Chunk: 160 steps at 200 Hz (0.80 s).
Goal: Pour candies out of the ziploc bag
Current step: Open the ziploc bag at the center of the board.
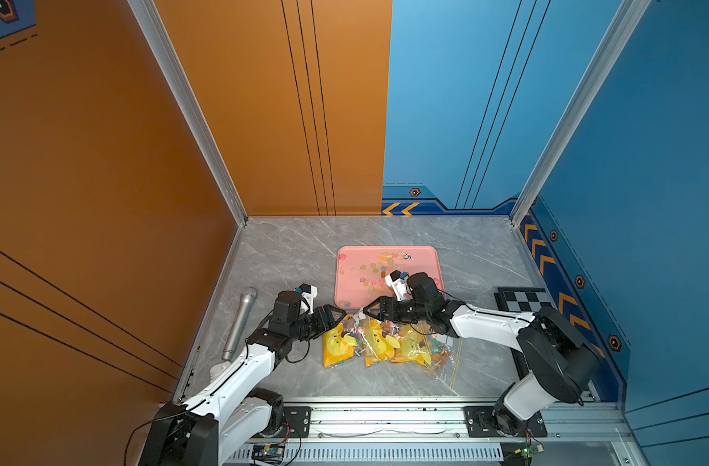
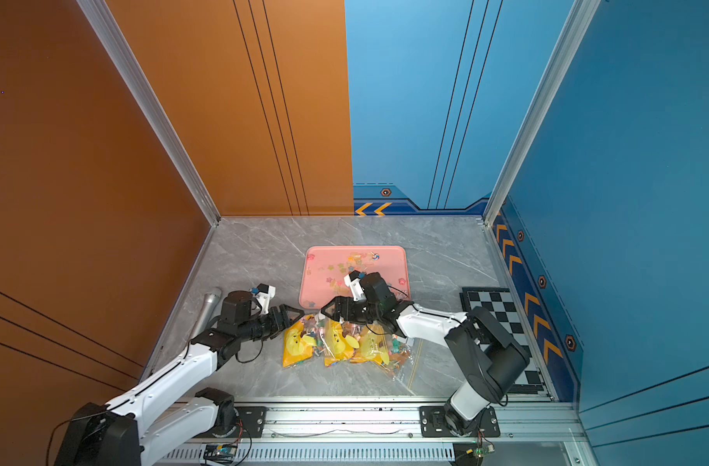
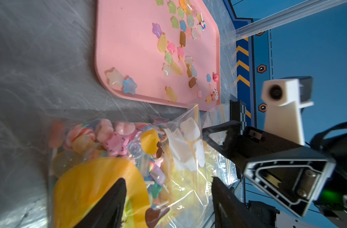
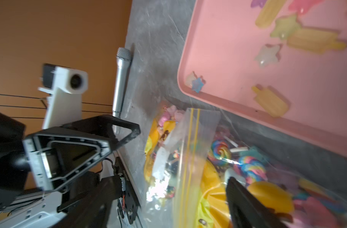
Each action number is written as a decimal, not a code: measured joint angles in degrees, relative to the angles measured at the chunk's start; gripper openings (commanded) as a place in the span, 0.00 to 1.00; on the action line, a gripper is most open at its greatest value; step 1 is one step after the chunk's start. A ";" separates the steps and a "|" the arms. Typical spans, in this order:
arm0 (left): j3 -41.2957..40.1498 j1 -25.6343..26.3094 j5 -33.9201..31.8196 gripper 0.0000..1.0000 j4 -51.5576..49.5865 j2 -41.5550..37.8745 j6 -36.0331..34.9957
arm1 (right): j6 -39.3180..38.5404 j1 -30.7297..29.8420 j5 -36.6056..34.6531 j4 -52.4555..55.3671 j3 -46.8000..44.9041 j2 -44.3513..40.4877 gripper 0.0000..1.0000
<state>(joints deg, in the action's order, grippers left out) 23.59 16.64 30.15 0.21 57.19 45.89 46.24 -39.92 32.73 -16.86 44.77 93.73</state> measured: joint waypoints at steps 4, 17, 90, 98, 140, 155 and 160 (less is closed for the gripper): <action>0.13 0.35 0.02 0.70 -0.13 -0.20 0.00 | 0.20 0.33 0.33 -0.70 -0.11 0.96 1.00; 0.33 1.18 -0.07 0.70 -0.70 -1.03 0.00 | 0.59 1.75 1.42 -3.06 -0.15 3.30 1.00; -0.50 1.79 -1.11 0.70 -4.22 -7.13 0.11 | 2.08 2.38 4.87 -10.21 4.37 10.67 1.00; -0.92 1.79 -1.22 0.70 -4.46 -7.58 0.13 | 2.29 1.97 5.22 -10.86 4.70 10.88 1.00; -2.78 0.50 -1.64 0.69 -5.27 -9.73 0.76 | 7.52 0.42 9.42 -20.83 5.42 14.21 1.00; -3.04 -0.79 -1.81 0.69 -5.88 -10.80 0.98 | 11.04 0.31 10.69 -26.77 4.94 16.11 1.00; -3.04 -1.31 -1.86 0.69 -5.95 -11.08 1.01 | 12.28 0.31 10.95 -28.70 4.55 16.48 1.00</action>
<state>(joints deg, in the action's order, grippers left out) 20.56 15.33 28.29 -5.74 46.11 46.89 58.52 -39.62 43.68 -45.56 49.32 110.21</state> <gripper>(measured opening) 0.689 0.999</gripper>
